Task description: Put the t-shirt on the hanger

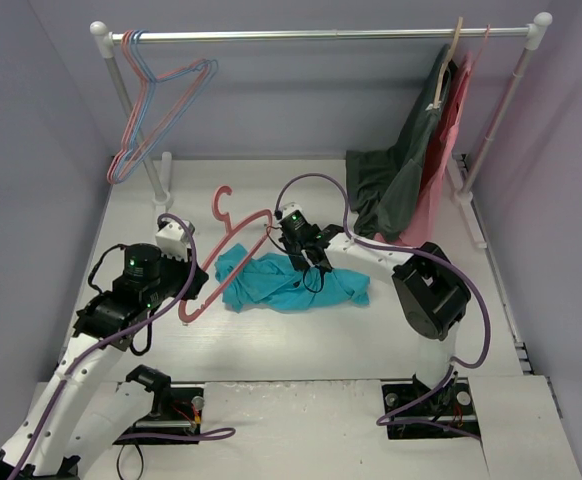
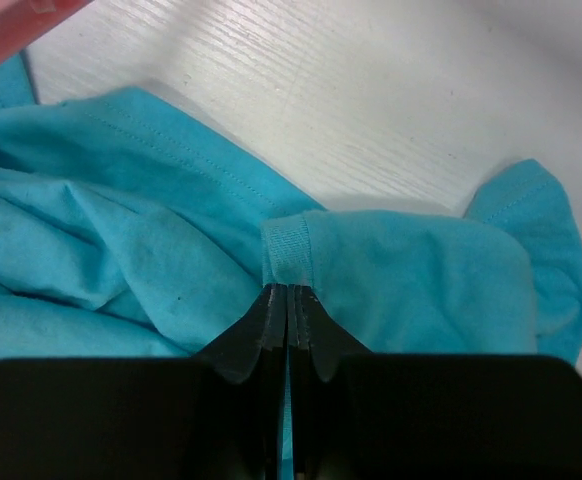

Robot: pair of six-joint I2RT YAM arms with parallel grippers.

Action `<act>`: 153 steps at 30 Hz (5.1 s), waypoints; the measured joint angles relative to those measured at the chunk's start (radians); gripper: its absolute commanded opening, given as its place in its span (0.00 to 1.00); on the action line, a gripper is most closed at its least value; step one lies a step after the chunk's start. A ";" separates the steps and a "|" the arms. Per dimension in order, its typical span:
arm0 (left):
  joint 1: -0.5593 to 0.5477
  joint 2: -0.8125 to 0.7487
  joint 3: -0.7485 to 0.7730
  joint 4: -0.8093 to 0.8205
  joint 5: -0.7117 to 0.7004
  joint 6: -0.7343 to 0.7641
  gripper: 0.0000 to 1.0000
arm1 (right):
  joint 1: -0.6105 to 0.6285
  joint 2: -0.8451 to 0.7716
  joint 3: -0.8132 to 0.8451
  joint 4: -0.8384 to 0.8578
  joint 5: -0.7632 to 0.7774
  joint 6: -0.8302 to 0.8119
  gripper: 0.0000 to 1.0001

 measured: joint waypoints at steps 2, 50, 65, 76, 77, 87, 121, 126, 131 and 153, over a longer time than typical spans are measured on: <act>0.000 -0.003 0.003 -0.004 0.009 0.000 0.00 | 0.000 0.002 0.000 0.000 0.011 -0.003 0.00; -0.033 -0.077 0.047 -0.031 0.264 -0.034 0.00 | -0.160 -0.127 0.003 -0.064 0.066 0.038 0.00; -0.046 -0.077 -0.048 -0.022 0.271 -0.034 0.00 | -0.174 -0.127 0.021 -0.081 0.047 0.037 0.00; -0.059 -0.024 -0.090 0.122 0.285 -0.055 0.00 | -0.174 -0.128 0.077 -0.104 0.018 0.010 0.00; -0.060 -0.018 -0.092 0.143 0.292 -0.060 0.00 | -0.174 -0.129 0.085 -0.105 0.017 0.006 0.00; -0.065 -0.019 -0.149 0.264 0.360 -0.102 0.00 | -0.175 -0.158 0.144 -0.150 0.051 -0.076 0.00; -0.100 0.062 -0.170 0.708 0.251 -0.218 0.00 | -0.119 -0.269 0.391 -0.253 -0.023 -0.271 0.00; -0.146 0.070 -0.163 0.772 0.246 -0.226 0.00 | -0.119 -0.261 0.458 -0.267 -0.019 -0.293 0.00; -0.180 0.085 -0.164 0.811 0.230 -0.237 0.00 | -0.116 -0.255 0.495 -0.269 -0.020 -0.308 0.00; -0.203 0.140 -0.232 1.027 0.161 -0.299 0.00 | 0.017 -0.327 0.483 -0.286 -0.114 -0.381 0.00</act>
